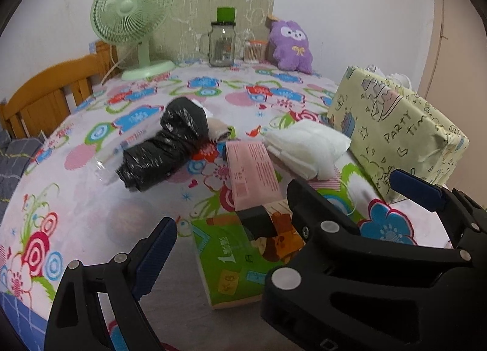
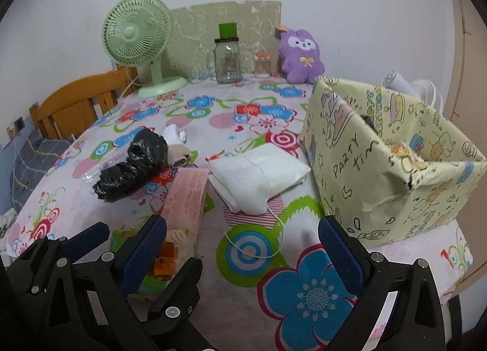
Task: Organize soft objects
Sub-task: 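Grasp the pink packet with the right tool and lift it toward the box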
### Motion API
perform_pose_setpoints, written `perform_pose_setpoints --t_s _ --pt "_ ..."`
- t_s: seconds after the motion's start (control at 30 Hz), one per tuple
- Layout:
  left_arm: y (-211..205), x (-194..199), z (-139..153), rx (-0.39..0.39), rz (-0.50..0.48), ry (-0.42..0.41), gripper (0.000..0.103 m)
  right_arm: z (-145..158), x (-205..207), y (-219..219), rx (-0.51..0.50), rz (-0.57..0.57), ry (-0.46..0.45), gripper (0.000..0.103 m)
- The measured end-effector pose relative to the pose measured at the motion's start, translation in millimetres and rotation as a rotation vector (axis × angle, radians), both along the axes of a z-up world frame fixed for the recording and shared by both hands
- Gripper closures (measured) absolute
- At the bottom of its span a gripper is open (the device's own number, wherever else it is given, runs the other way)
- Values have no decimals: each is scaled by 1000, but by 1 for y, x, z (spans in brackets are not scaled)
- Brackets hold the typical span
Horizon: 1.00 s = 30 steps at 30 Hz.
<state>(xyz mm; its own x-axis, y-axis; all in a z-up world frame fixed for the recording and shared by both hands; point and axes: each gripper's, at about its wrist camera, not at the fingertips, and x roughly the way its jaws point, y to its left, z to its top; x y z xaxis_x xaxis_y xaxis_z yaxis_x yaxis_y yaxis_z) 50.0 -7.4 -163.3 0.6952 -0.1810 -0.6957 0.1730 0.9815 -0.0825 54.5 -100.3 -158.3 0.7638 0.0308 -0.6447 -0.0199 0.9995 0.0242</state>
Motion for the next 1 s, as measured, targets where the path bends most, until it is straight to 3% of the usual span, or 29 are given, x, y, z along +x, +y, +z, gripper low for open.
perform_pose_setpoints --t_s 0.07,0.13,0.63,1.0 --pt "0 2 -3 -6 2 14 10 -3 2 -1 1 0 11 2" --pt "0 1 -4 -1 7 11 20 -5 4 0 2 3 19 2" --pt "23 6 5 52 48 -13 23 -2 15 25 15 65 10 3" --pt "53 23 0 62 118 13 24 -11 43 41 58 65 108 24"
